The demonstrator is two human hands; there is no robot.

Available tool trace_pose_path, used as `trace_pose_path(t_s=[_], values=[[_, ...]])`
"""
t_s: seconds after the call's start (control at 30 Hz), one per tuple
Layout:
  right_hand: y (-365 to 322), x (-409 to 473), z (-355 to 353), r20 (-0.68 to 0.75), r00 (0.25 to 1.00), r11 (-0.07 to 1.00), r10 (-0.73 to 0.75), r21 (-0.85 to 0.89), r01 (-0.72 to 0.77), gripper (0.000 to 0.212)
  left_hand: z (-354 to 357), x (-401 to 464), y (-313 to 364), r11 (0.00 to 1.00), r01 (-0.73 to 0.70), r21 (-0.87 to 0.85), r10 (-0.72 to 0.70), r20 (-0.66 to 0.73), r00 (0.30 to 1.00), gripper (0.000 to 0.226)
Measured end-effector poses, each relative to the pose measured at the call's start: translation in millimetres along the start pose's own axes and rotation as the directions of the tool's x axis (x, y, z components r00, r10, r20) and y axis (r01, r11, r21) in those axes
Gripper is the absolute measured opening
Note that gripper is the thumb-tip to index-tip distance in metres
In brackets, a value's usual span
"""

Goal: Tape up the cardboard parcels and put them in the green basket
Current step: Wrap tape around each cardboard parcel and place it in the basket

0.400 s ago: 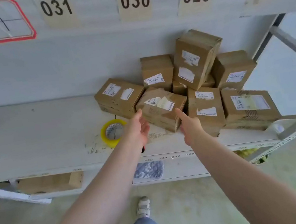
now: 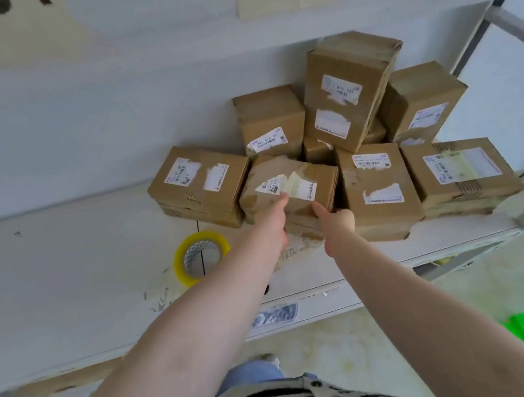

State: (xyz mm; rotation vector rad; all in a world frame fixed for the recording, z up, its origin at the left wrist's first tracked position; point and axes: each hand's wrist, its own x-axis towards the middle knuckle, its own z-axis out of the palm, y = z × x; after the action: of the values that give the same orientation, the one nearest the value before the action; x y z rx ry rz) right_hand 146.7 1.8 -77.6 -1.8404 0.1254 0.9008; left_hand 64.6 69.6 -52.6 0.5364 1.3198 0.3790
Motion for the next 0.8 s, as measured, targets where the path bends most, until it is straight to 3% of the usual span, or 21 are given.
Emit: trace_pose_path(t_s=[0.07, 0.17, 0.27, 0.33, 0.43, 0.63, 0.73, 0.8], values=[[4, 0, 1, -0.026, 0.999, 0.991, -0.048, -0.13, 0.044, 0.048, 2, 12, -1, 0.999, 0.023, 0.04, -0.024, 0.001, 1.0, 0.074], [16, -3, -1, -0.04, 0.995, 0.99, -0.092, -0.107, 0.088, 0.037, 4, 20, -5, 0.984, 0.054, 0.171, -0.044, -0.062, 0.997, 0.078], [23, -20, 4, -0.048, 0.99, 0.989, -0.134, -0.072, 0.13, 0.027, 3, 18, -12, 0.952, 0.041, 0.303, 0.028, -0.218, 0.976, 0.09], [28, -34, 4, -0.058, 0.988, 0.989, -0.143, -0.056, 0.14, 0.032, 2, 15, -17, 0.968, 0.014, 0.252, 0.053, -0.256, 0.965, 0.089], [30, -54, -6, -0.052, 0.985, 0.986, -0.164, -0.05, 0.162, 0.042, 3, 4, -23, 0.99, -0.063, 0.128, 0.079, -0.122, 0.989, 0.08], [16, -75, -47, 0.023, 0.98, 0.968, -0.196, 0.166, 0.19, 0.065, -25, -45, -35, 0.981, -0.149, -0.128, 0.136, -0.104, 0.985, 0.065], [3, -78, -48, 0.192, 0.972, 0.99, -0.135, 0.062, 0.125, 0.095, -56, -70, -42, 0.952, -0.254, -0.171, 0.228, -0.154, 0.961, 0.078], [2, -84, -38, 0.35, 0.932, 0.992, -0.094, -0.05, 0.119, 0.102, -81, -84, -42, 0.931, -0.341, -0.13, 0.315, -0.189, 0.93, 0.08]])
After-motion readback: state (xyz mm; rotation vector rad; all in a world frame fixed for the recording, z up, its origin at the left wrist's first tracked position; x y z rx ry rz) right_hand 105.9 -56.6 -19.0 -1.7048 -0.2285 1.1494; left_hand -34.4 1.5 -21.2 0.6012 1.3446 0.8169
